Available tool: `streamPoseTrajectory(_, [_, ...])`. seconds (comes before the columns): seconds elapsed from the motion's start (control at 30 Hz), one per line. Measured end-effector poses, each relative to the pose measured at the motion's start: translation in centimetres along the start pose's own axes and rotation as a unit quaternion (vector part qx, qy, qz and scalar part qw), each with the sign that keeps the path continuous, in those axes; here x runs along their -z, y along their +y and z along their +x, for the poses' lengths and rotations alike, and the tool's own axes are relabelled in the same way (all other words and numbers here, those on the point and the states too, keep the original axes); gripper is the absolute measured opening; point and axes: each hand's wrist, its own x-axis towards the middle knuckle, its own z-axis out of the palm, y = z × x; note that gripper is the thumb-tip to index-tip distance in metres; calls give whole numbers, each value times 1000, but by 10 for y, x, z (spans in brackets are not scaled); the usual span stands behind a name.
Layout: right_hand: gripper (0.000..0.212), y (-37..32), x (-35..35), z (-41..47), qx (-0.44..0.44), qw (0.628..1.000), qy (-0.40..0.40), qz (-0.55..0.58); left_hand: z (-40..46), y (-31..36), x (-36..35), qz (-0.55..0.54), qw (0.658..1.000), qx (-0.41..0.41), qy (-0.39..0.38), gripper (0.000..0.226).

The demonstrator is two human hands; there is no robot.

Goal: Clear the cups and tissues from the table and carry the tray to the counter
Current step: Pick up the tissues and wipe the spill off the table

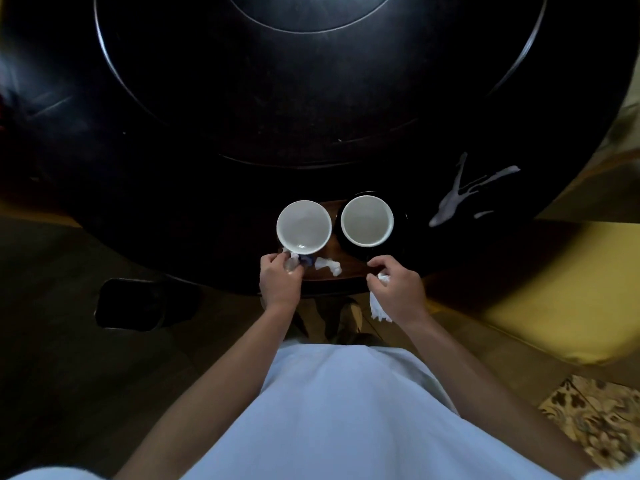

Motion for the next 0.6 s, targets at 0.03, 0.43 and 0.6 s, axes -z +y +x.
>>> streamPoseTrajectory(0.03, [19,3,2,-1,-2,1000,0,0,-2,2,0,-3,1000,4,-1,54])
streamPoseTrajectory(0.43, [15,23,14,-6,-25,999,8,19,-9,-1,2,-40,998,53,-8,48])
streamPoseTrajectory(0.6, [14,23,13,-8,-17,1000,-2,18,-5,-1,-1,5,999,46,-11,40])
